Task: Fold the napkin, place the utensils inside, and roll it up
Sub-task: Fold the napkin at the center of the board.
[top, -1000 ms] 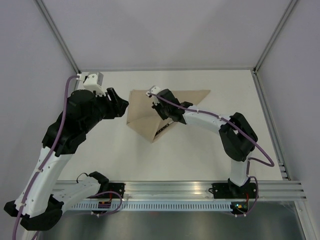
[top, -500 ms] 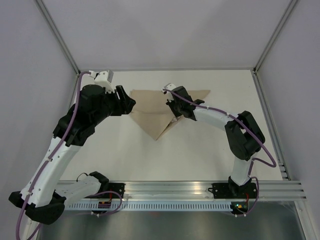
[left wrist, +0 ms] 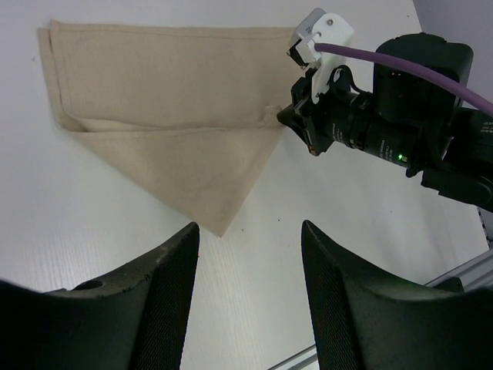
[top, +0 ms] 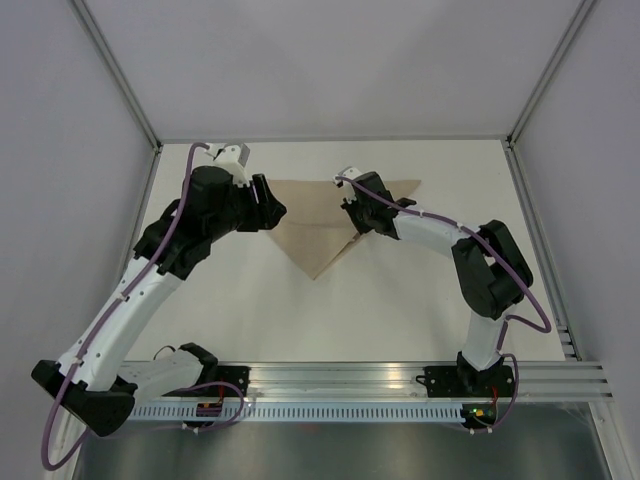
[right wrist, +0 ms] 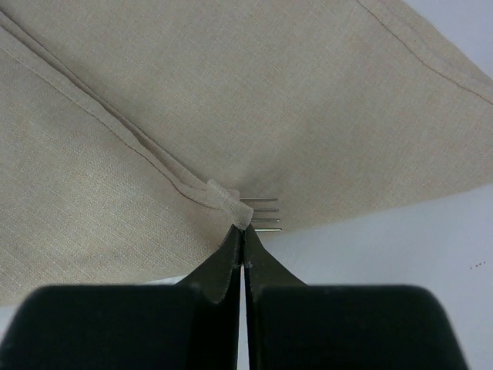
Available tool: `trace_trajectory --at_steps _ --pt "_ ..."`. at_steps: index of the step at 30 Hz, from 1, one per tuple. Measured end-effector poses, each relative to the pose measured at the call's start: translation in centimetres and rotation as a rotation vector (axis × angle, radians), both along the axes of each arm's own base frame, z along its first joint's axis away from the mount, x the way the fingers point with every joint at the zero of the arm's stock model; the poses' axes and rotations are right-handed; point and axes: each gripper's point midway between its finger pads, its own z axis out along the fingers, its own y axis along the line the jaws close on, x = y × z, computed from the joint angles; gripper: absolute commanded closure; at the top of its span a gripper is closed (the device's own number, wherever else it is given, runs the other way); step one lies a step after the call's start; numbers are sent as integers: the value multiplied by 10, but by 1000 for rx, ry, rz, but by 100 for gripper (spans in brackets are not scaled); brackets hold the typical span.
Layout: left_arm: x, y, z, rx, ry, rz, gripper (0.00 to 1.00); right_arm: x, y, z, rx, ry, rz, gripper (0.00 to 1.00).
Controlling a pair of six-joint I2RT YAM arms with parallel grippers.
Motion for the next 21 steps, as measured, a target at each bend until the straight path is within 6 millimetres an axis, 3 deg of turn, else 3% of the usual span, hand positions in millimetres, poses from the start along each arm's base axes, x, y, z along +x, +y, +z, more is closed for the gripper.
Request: trace_trajectory --at_steps 4,6,7,13,17,21 --pt "2 -4 -4 -4 8 -14 40 1 -1 0 3 2 -2 94" --pt "2 -6 -6 -8 9 -23 40 1 -2 0 8 5 -4 82" --pt "2 -7 -7 -9 11 -27 40 1 -2 0 9 7 -1 72" --pt "5 -11 -15 -7 23 -34 39 4 -9 1 9 26 -15 52" --pt "6 -12 -23 0 38 -36 39 21 -22 17 28 17 -53 47" --pt "6 -15 -27 -2 47 -49 39 52 -47 40 74 -1 -114 43"
